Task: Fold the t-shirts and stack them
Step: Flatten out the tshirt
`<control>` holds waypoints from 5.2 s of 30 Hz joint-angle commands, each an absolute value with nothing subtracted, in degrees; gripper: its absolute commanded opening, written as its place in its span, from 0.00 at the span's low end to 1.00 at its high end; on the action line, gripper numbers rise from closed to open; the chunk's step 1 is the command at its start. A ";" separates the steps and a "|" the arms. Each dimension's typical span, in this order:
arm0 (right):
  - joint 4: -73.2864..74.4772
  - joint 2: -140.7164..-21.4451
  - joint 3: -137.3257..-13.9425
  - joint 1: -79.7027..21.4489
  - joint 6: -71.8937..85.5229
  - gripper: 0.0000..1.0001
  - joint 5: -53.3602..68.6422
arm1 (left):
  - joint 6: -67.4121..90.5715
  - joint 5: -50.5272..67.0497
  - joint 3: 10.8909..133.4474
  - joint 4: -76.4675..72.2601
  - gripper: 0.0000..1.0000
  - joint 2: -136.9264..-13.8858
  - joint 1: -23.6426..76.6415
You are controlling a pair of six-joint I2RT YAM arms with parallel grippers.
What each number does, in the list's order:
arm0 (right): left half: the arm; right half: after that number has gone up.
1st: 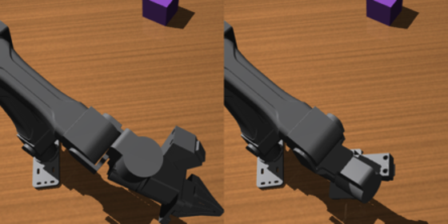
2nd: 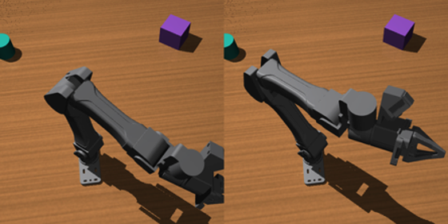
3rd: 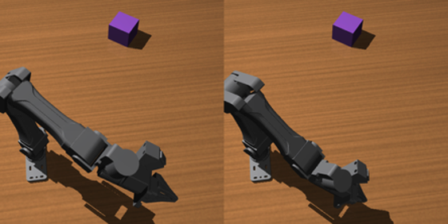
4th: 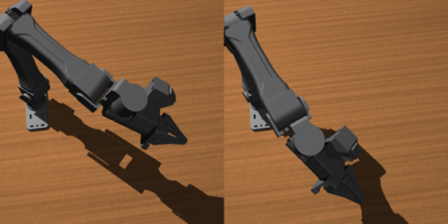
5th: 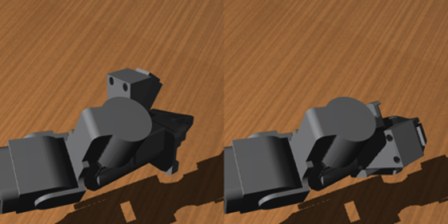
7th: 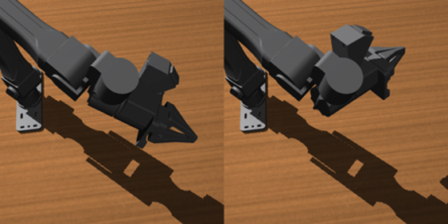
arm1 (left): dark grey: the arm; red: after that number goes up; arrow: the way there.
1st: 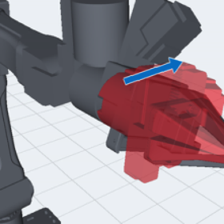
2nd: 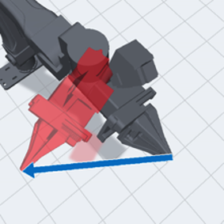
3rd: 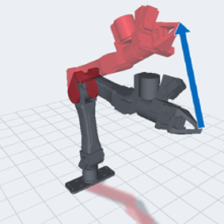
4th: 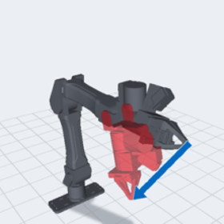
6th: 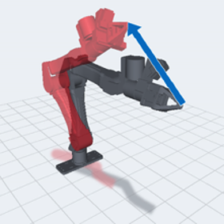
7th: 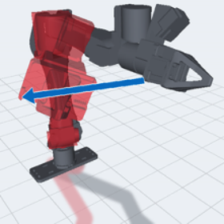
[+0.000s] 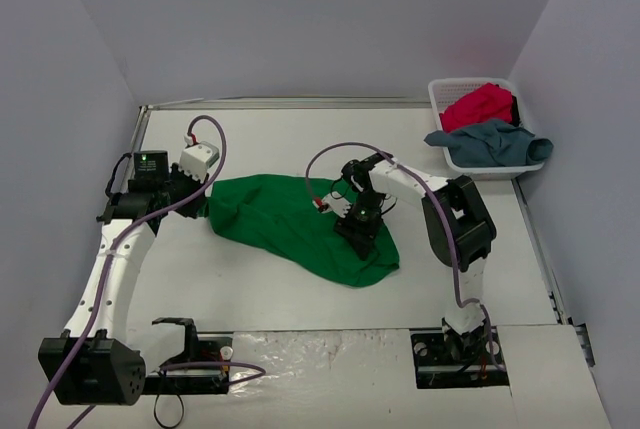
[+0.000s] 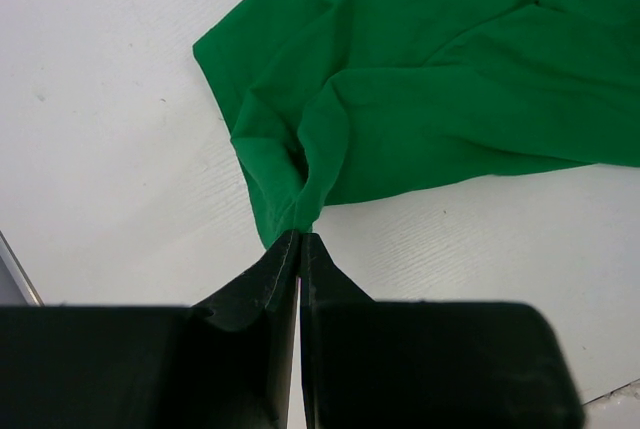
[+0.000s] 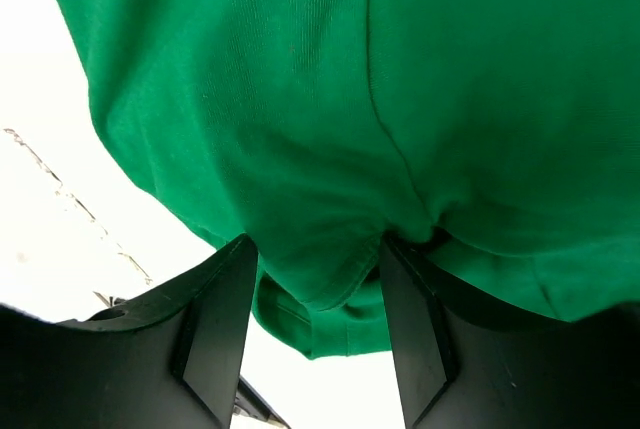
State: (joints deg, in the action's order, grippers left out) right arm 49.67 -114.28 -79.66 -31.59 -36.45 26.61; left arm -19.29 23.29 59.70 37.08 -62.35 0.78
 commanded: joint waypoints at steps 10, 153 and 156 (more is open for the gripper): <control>52.03 -113.91 -79.63 -32.17 -35.51 0.01 25.05 | -19.51 25.58 59.94 36.91 0.02 -61.08 0.62; 50.10 -119.71 -96.15 -16.26 -37.18 0.00 19.25 | -26.54 40.08 59.24 48.87 0.03 -55.55 0.26; 50.10 -119.36 -95.98 -16.26 -37.00 0.00 18.90 | -26.54 40.34 59.15 48.96 0.02 -55.46 0.26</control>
State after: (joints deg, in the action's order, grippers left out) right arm 47.55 -123.22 -94.76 -16.53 -37.47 20.67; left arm -26.76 38.83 59.22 49.54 -56.62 0.62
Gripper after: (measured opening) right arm 0.012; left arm 0.028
